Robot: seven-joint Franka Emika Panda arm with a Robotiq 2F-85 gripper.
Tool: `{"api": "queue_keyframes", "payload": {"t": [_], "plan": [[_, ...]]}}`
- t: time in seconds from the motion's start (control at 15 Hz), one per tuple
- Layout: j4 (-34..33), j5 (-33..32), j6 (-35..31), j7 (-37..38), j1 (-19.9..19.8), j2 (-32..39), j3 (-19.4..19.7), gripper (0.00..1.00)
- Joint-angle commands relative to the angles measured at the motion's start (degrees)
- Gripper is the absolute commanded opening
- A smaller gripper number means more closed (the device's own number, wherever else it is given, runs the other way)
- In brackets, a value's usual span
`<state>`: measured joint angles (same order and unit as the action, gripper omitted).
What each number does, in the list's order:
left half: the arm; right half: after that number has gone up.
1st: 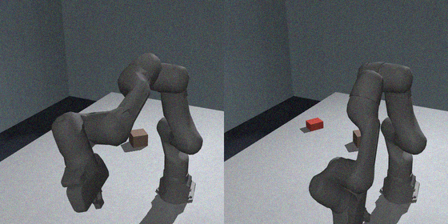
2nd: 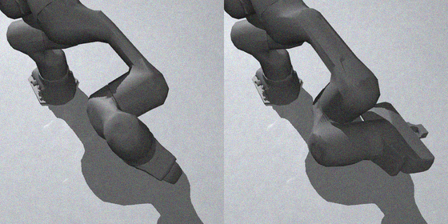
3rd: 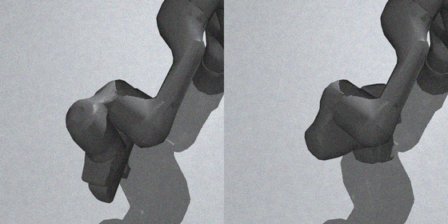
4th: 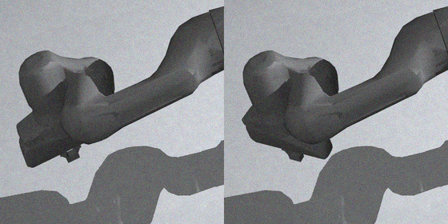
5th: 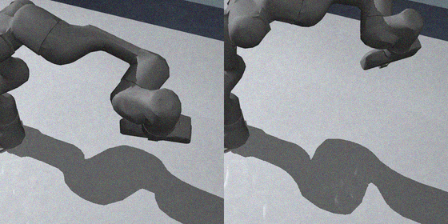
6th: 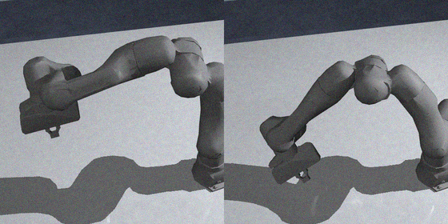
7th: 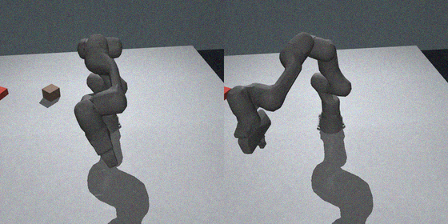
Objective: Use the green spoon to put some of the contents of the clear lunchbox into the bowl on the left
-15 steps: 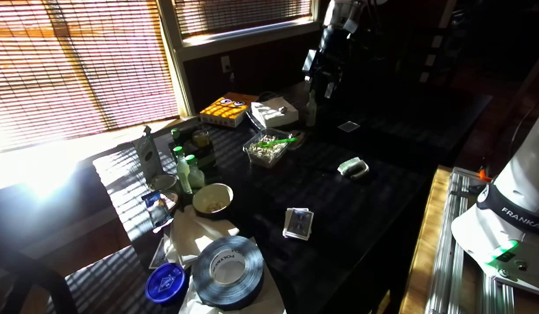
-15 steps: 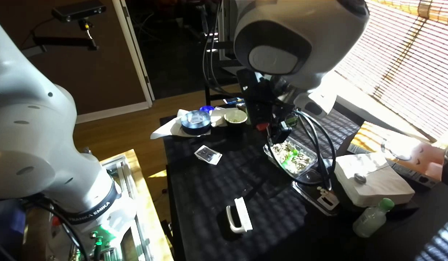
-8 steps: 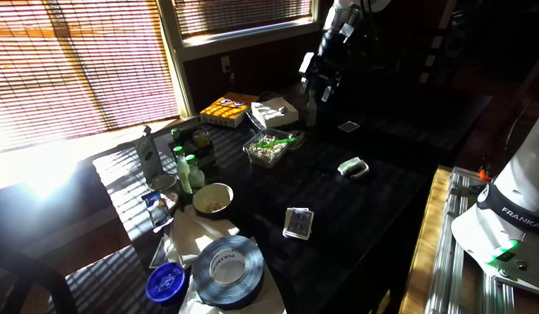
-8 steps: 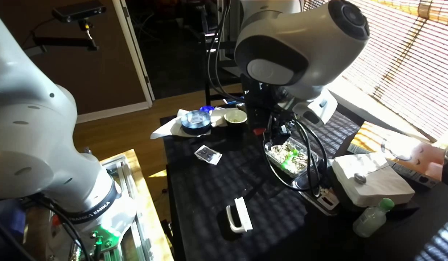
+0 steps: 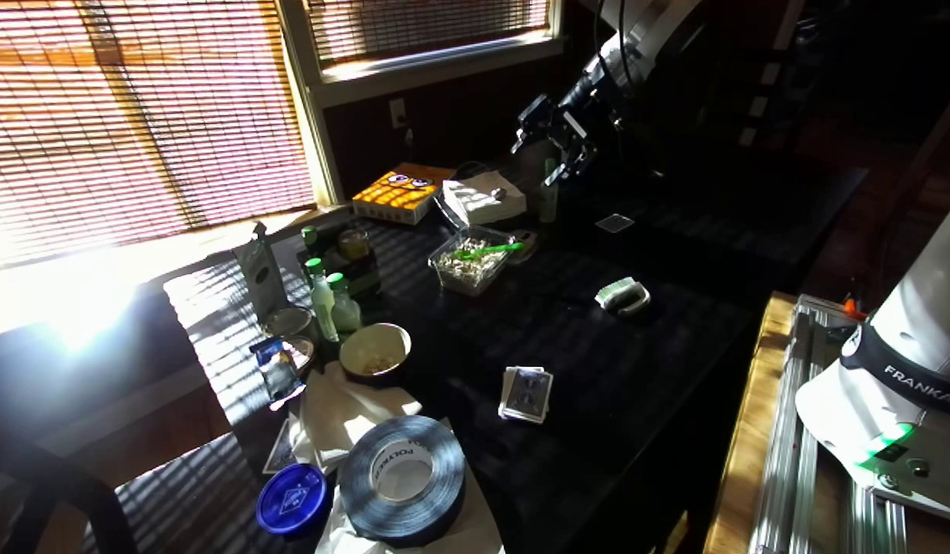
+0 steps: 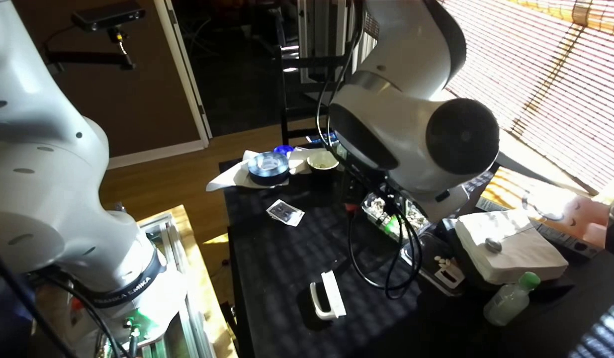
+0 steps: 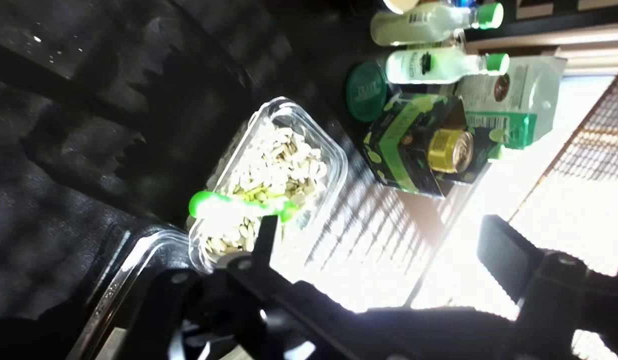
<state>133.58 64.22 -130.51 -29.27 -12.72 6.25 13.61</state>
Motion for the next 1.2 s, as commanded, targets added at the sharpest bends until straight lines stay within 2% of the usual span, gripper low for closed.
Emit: {"api": "queue_keyframes", "payload": {"t": [0.0,0.33,0.4,0.53,0.67,0.87,1.13], "plan": [[1.6,15.4,-2.8,-8.4,-1.6,0.7,-0.6,1.00],[-0.2,37.6,-10.0,-30.2,-1.3,6.0,0.0,1.00],[1.3,30.6,-7.5,-23.1,-1.1,3.2,0.5,1.00],[1.0,34.8,-8.8,-27.8,-0.9,4.9,0.7,1.00],[0.7,35.5,-8.9,-28.6,-0.9,5.6,0.7,1.00],[0.4,43.8,-7.8,-35.0,-0.6,8.5,0.0,1.00],[1.7,58.3,-5.6,-46.9,0.9,12.6,0.3,1.00]]}}
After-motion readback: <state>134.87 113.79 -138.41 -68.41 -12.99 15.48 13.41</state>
